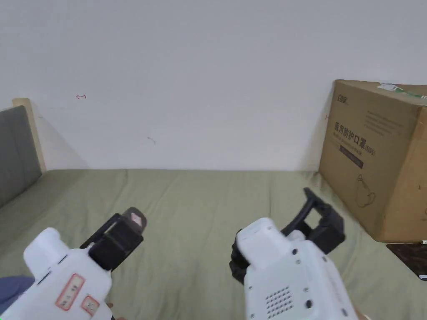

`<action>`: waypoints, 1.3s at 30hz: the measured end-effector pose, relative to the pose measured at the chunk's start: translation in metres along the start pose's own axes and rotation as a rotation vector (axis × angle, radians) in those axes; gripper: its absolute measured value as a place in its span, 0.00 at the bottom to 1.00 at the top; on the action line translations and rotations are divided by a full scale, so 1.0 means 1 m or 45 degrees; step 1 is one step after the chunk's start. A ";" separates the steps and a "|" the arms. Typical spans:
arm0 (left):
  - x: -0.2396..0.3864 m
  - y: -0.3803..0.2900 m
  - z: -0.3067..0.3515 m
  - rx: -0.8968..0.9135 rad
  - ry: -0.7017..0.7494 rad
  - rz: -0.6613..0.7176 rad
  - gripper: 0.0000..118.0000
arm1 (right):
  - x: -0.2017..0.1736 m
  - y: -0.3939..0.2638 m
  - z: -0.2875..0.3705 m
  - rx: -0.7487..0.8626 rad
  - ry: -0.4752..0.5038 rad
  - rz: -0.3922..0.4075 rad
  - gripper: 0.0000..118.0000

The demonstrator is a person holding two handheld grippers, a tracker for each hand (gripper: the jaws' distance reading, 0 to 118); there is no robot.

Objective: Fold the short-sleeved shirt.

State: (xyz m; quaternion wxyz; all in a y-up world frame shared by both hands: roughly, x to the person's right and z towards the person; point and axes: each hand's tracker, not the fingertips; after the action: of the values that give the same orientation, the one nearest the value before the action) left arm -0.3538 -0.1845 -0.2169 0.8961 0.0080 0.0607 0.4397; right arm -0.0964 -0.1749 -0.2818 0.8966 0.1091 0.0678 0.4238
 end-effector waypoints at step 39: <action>0.094 -0.034 0.013 0.165 0.180 -1.240 0.00 | 0.056 -0.037 0.008 -0.139 0.056 -0.974 0.12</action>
State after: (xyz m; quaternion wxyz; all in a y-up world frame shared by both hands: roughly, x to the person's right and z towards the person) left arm -0.2689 -0.1305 -0.2156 0.9888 0.0046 0.1451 -0.0352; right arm -0.0316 -0.1552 -0.2856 0.9927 0.0190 0.1002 0.0639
